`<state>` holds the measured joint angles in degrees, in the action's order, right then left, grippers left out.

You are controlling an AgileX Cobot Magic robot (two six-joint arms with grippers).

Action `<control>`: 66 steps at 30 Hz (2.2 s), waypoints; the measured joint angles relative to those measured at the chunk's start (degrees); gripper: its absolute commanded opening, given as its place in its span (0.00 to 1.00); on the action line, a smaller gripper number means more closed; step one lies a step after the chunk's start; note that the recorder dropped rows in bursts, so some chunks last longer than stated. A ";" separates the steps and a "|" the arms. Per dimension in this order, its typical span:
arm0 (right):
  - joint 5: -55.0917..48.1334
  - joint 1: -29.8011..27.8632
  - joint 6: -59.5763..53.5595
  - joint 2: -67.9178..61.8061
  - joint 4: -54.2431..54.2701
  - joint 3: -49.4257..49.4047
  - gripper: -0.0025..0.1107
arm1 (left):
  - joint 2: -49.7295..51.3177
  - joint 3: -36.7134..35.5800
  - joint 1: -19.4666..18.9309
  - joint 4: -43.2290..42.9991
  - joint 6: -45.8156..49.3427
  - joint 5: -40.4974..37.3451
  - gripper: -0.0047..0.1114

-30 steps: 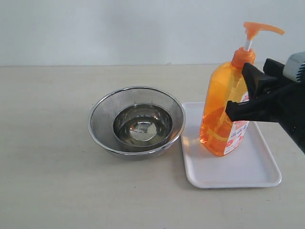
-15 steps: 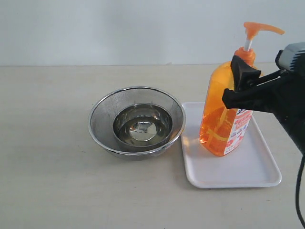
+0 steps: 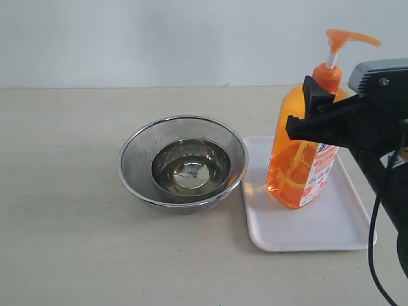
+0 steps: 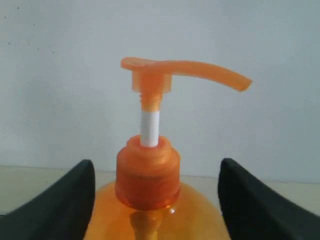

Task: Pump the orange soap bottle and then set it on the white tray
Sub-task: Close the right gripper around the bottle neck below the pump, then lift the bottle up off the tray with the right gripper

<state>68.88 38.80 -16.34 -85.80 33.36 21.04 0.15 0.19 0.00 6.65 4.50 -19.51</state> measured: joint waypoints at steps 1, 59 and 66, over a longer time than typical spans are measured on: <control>0.00 0.00 0.30 -0.10 0.16 0.00 0.39 | 0.00 0.00 0.00 0.00 0.00 0.00 0.10; 3.60 0.00 0.19 -8.92 1.72 6.43 0.02 | 0.00 0.00 0.00 0.00 0.00 0.00 0.10; 3.38 0.00 -2.32 -8.66 1.63 6.43 0.02 | 0.00 0.00 0.00 0.00 0.00 0.00 0.10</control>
<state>72.25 38.80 -18.66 -94.46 34.99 27.47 0.15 0.19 0.00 6.65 4.50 -19.51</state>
